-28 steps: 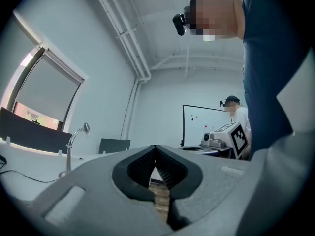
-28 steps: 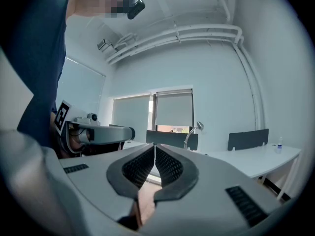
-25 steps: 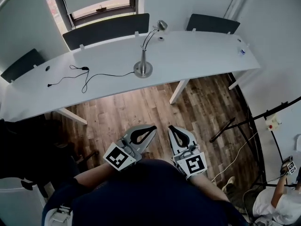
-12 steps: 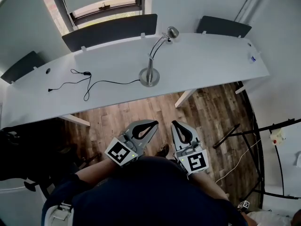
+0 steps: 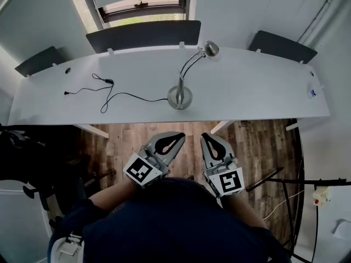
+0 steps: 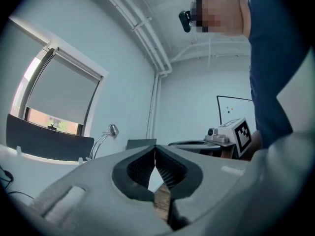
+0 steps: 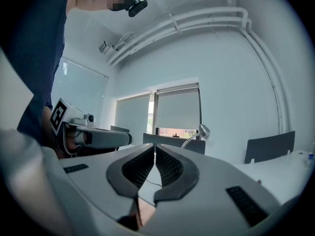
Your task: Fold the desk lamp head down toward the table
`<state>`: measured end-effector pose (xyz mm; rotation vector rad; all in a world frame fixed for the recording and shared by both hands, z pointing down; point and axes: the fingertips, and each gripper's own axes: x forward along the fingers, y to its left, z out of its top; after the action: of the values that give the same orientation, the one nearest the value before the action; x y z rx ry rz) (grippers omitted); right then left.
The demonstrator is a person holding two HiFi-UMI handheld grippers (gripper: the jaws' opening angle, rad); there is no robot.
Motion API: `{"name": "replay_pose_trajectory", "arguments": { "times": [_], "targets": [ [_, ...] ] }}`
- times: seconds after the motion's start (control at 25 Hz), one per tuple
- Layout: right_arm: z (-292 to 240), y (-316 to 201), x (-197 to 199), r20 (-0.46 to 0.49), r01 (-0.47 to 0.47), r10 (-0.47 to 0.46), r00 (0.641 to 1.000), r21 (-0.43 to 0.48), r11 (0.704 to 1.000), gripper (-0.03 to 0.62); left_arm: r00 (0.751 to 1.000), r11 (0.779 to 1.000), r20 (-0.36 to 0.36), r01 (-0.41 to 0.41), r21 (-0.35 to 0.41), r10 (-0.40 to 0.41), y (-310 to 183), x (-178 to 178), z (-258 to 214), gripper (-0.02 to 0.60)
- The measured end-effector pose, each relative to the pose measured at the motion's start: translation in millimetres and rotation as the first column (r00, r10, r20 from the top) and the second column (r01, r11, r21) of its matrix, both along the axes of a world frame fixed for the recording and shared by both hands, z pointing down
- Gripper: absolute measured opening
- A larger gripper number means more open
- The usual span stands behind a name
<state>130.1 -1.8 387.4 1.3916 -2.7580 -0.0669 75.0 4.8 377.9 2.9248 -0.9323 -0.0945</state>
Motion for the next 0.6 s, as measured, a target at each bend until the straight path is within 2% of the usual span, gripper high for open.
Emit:
{"name": "replay_pose_trajectory", "arguments": {
  "times": [0.24, 0.48, 0.6],
  "targets": [
    [1, -35, 1, -0.026, 0.037, -0.036, 0.999, 0.011, 0.999, 0.014, 0.998, 0.998, -0.007, 0.070, -0.001, -0.070, -34, -4, 3, 0.006],
    [10, -73, -11, -0.092, -0.010, 0.010, 0.996, -0.003, 1.000, 0.014, 0.999, 0.999, 0.003, 0.049, -0.008, -0.049, -79, -26, 24, 0.008],
    [10, -95, -16, -0.132, -0.059, 0.057, 0.990, -0.009, 0.998, 0.015, 1.000, 1.000, 0.022, 0.011, -0.026, -0.010, -104, -35, 38, 0.008]
  ]
}}
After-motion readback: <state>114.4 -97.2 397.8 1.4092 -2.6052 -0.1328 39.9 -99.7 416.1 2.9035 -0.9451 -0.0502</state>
